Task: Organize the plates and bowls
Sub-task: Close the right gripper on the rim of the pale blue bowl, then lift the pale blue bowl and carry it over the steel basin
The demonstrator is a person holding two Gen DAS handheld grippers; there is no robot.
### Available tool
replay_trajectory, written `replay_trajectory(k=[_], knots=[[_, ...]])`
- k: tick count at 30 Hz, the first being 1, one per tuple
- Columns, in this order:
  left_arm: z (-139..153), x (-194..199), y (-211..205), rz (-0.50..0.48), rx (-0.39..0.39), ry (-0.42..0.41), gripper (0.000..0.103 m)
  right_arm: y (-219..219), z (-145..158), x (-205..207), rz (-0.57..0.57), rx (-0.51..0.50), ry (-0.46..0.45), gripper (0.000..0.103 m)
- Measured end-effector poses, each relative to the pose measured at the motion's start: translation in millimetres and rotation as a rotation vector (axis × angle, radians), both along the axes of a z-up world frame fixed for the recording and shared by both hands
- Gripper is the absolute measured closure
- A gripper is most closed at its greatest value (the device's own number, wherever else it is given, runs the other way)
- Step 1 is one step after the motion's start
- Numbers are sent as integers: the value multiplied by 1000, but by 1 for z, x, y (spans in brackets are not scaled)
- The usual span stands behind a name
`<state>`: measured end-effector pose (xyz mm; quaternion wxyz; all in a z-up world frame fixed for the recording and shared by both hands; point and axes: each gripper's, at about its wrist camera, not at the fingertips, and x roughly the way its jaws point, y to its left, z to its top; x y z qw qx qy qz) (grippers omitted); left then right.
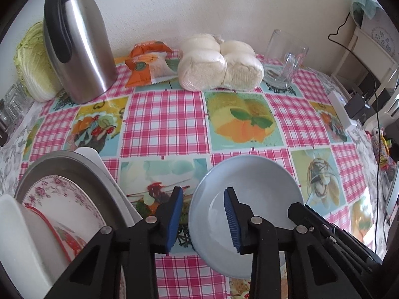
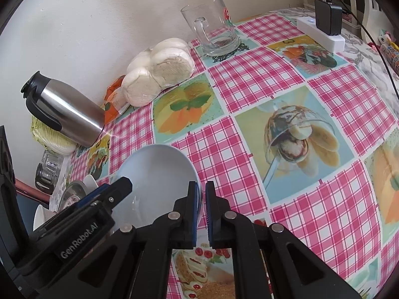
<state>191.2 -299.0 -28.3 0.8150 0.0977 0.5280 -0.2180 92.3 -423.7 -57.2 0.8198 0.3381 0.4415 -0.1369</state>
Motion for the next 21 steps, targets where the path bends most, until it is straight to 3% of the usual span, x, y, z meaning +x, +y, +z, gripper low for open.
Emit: replay_trajectory(k=[5, 13, 21], knots=[[-12, -1, -3, -9, 1, 27, 76, 6, -12, 4, 12, 10, 35, 96], [-11, 1, 3, 14, -13, 34, 78, 11, -8, 6, 25, -6, 56, 95], [43, -5, 11, 1, -71, -63, 78, 18, 35, 3, 19, -59, -28, 94]])
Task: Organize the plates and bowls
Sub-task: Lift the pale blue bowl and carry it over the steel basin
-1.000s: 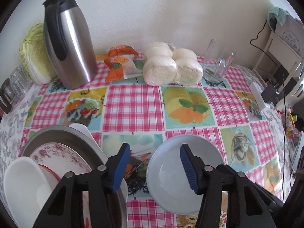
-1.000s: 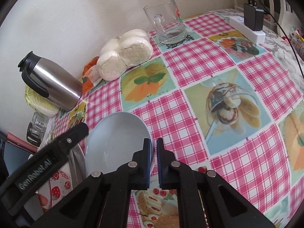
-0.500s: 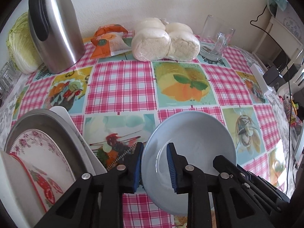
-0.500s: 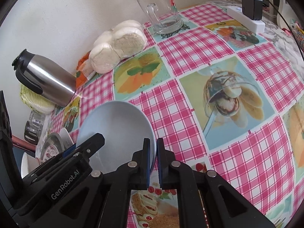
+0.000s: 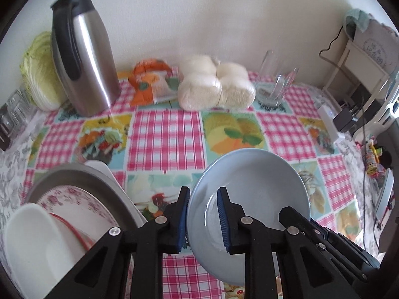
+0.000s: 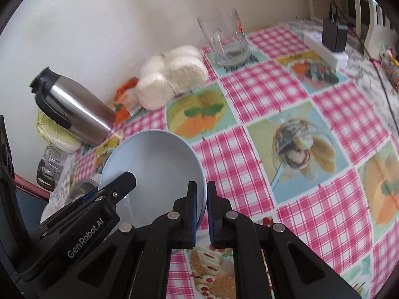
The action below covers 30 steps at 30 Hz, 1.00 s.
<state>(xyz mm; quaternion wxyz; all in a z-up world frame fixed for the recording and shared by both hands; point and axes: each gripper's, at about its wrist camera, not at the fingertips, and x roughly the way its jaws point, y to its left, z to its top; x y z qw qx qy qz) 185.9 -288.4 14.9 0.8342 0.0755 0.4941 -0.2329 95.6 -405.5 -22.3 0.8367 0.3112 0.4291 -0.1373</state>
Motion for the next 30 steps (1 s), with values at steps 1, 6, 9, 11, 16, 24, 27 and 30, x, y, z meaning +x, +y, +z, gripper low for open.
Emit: replay_trajectory(k=[1, 6, 9, 11, 16, 24, 27, 30], knots=[[9, -1, 2, 1, -8, -17, 78, 2, 8, -1, -1, -9, -14, 94], [41, -7, 14, 10, -33, -68, 77, 13, 37, -6, 7, -37, -66, 94], [53, -8, 25, 19, -57, -73, 77, 21, 49, -6, 11, -55, -81, 93], [59, -9, 32, 34, -69, -75, 77, 27, 55, -5, 15, -56, -87, 93], [70, -9, 61, 87, -118, -62, 78, 48, 73, -1, 39, -92, -103, 92], [88, -5, 124, 186, -190, -62, 78, 97, 86, 11, 127, -94, -123, 92], [92, -3, 151, 227, -210, -62, 78, 117, 87, 16, 170, -84, -129, 92], [94, -1, 176, 262, -228, -60, 78, 138, 90, 20, 215, -79, -138, 92]])
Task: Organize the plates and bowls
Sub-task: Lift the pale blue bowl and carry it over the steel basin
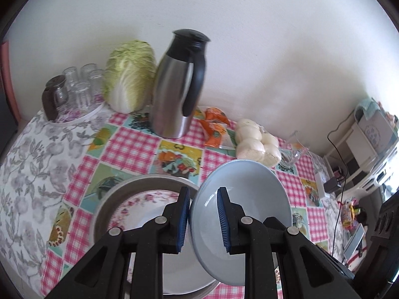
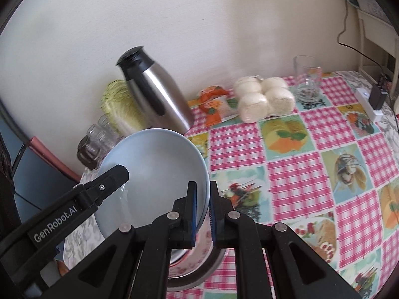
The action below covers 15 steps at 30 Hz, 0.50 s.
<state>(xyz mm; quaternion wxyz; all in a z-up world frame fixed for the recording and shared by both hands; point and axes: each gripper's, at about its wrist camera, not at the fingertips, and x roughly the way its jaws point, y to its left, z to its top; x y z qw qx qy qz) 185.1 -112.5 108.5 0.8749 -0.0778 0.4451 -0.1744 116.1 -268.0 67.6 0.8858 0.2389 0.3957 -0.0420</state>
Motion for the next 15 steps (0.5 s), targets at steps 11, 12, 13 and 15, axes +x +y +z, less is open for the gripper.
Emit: replay_trajectory(k=[11, 12, 13, 15], knots=[[-10, -3, 56, 76, -57, 45, 78, 50, -2, 8, 94, -34, 32, 92], [-12, -3, 57, 77, -62, 53, 78, 52, -3, 8, 95, -42, 36, 92], [-14, -3, 58, 78, -68, 61, 78, 53, -3, 8, 97, -48, 40, 92], [-16, -3, 58, 78, -75, 69, 78, 53, -5, 8, 98, -54, 49, 92]])
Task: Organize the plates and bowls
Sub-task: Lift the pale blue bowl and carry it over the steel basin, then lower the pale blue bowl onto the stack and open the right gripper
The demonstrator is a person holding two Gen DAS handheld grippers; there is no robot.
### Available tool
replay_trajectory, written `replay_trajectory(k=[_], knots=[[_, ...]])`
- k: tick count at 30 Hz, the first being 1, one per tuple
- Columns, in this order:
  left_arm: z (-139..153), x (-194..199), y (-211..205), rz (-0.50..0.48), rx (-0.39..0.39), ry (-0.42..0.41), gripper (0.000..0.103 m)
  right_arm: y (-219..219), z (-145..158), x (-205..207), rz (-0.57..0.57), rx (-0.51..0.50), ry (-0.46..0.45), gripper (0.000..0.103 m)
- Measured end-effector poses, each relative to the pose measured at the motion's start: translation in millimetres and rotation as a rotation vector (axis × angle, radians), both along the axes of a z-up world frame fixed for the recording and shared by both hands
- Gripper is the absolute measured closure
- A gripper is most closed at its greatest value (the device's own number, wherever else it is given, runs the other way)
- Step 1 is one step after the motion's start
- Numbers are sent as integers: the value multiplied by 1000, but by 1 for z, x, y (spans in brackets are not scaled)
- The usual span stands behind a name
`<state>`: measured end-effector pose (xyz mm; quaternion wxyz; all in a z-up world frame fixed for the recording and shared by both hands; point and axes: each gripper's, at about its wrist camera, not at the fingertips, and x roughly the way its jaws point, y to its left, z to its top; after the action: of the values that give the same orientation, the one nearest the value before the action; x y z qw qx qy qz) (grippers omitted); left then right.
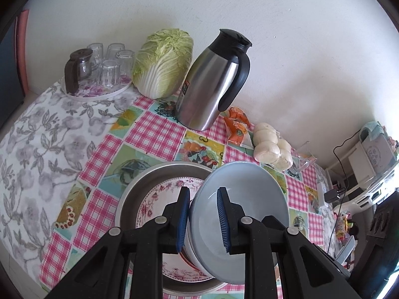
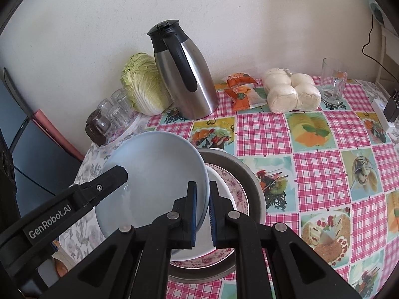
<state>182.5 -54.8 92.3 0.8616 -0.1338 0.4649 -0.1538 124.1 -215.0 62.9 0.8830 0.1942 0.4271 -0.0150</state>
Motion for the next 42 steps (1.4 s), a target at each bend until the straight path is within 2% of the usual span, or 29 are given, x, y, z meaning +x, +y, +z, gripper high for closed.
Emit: replay_trajectory(k=[14, 17, 18, 20, 21, 28, 31, 36, 38, 40, 42], knots=[[-17, 4, -15, -16, 31, 46, 80, -13, -17, 5, -27, -12, 69, 92], [-19, 5, -18, -61, -50, 56, 80, -11, -17, 5, -13, -9, 53, 91], [-18, 4, -22, -64, -35, 50, 80, -9, -16, 5, -9, -13, 49, 90], [-16, 3, -29, -59, 41, 33, 80, -7, -17, 6, -6, -26, 45, 90], [-16, 3, -31, -60, 49, 32, 80, -7, -18, 6, -2, -26, 48, 90], [-17, 4, -23, -40, 12, 43, 80, -13, -27, 9, -2, -13, 66, 90], [-12, 2, -22, -31, 22, 31, 80, -12, -29, 9, -1, -26, 72, 90], [-7, -1, -16, -7, 37, 17, 72, -11, -25, 7, 15, -34, 81, 90], [-8, -2, -13, 10, 51, 20, 49, -10, -22, 4, 17, -51, 78, 80], [-9, -5, -11, 33, 74, 24, 40, -9, -20, 1, 22, -66, 77, 53], [-10, -9, -9, 42, 93, 25, 38, -9, -17, -4, 29, -72, 71, 47]])
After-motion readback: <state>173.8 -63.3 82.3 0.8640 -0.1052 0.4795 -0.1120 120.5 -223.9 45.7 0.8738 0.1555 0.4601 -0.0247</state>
